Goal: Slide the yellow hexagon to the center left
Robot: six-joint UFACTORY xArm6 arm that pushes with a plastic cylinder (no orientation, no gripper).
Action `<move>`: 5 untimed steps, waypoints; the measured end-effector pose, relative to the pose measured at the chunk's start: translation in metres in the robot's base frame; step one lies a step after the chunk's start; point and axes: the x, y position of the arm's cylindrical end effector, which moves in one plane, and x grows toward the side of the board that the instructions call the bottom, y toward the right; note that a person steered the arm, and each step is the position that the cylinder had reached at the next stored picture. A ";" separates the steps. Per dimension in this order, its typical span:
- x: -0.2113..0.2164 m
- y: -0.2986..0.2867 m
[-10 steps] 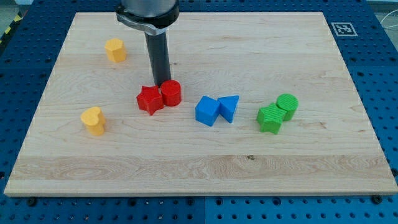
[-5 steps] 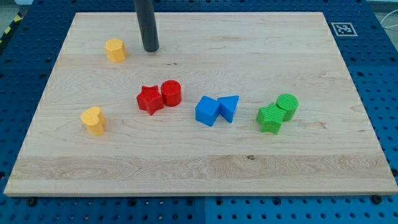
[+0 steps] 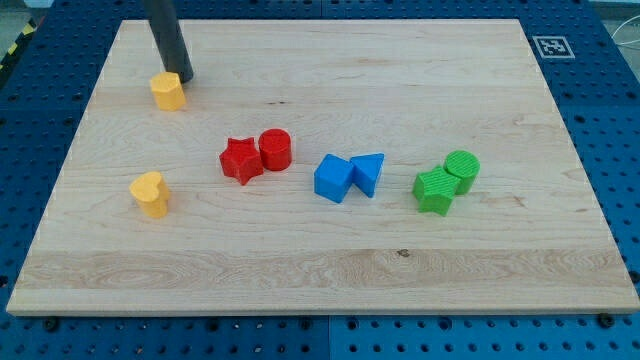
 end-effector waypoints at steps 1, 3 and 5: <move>0.008 -0.007; 0.033 -0.017; 0.060 -0.024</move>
